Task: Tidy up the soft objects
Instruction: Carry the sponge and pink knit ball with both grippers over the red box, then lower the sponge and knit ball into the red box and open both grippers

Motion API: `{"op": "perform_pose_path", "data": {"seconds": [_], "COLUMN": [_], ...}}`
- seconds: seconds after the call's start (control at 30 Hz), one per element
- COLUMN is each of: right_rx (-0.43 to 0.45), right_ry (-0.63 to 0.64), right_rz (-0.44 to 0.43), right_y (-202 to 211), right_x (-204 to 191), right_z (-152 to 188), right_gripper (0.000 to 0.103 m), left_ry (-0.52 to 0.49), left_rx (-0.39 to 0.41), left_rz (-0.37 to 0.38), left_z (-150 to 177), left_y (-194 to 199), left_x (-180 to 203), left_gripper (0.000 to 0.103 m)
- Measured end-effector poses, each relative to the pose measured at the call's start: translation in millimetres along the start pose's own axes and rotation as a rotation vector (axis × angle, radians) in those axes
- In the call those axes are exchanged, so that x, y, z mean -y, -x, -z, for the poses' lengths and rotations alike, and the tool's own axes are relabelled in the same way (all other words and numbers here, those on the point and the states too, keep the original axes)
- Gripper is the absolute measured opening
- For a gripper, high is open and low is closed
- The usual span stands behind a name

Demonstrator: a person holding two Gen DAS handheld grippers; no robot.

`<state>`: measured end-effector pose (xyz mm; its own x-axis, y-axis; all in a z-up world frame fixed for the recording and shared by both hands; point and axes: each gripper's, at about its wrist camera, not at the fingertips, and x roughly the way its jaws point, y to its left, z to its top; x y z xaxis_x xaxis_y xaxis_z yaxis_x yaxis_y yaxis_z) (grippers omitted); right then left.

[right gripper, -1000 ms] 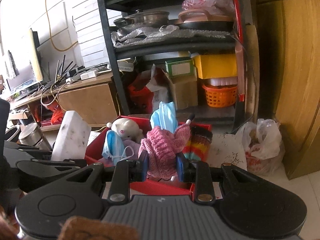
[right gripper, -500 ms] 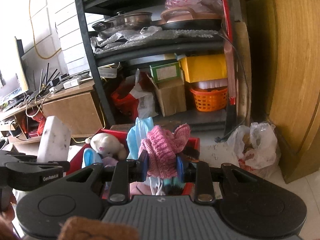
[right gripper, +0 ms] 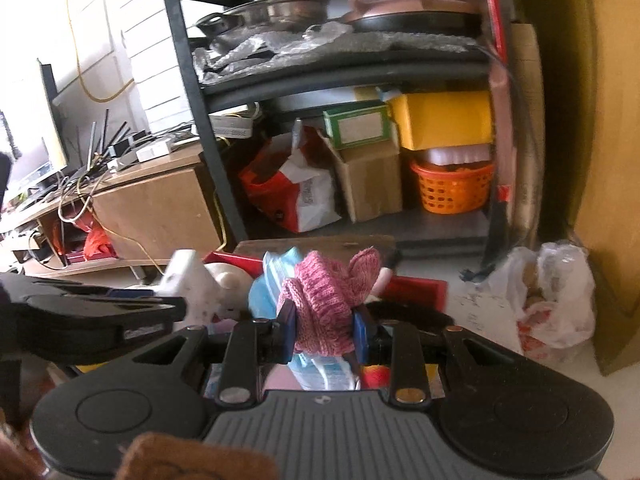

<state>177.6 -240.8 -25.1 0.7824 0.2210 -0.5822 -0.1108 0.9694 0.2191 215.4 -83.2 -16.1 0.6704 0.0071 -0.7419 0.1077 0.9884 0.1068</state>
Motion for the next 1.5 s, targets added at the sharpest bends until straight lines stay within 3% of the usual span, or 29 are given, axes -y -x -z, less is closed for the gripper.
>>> {"op": "perform_pose_path", "data": {"seconds": [0.17,0.27,0.33,0.47,0.57,0.83,1.07,1.5], "right_rx": [0.001,-0.006,0.003,0.027,0.054,0.056,-0.019,-0.011], "right_ry": [0.035,0.066,0.055,0.037,0.013,-0.085,-0.211,-0.225], "right_rz": [-0.016,-0.004,-0.015,-0.027,-0.040,-0.127,-0.297,-0.173], "right_y": [-18,-21,-19,-11,-4,-4,-17,6], "right_x": [-3,-1,2,6,9,17,21,30], "right_z": [4,7,6,1,-1,-3,3,-4], "right_gripper": [0.001,0.005,0.010,0.021,0.030,0.030,0.030,0.030], "left_ry": [0.028,0.030,0.046,0.071,0.079,0.088,0.114,0.084], "left_rx": [-0.024,-0.037,-0.038,-0.015,0.005,0.017,0.016,0.032], "left_rz": [0.079,0.082,0.089,0.093,0.093,0.086,0.066,0.061], "left_z": [-2,-2,-3,-6,-9,-12,-14,-11], "left_y": [-14,-19,-17,-8,-2,2,-2,24], "left_x": [1,1,-3,-10,-13,-16,-25,-24], "left_gripper": [0.028,0.036,0.037,0.055,0.059,0.061,0.061,0.061]}}
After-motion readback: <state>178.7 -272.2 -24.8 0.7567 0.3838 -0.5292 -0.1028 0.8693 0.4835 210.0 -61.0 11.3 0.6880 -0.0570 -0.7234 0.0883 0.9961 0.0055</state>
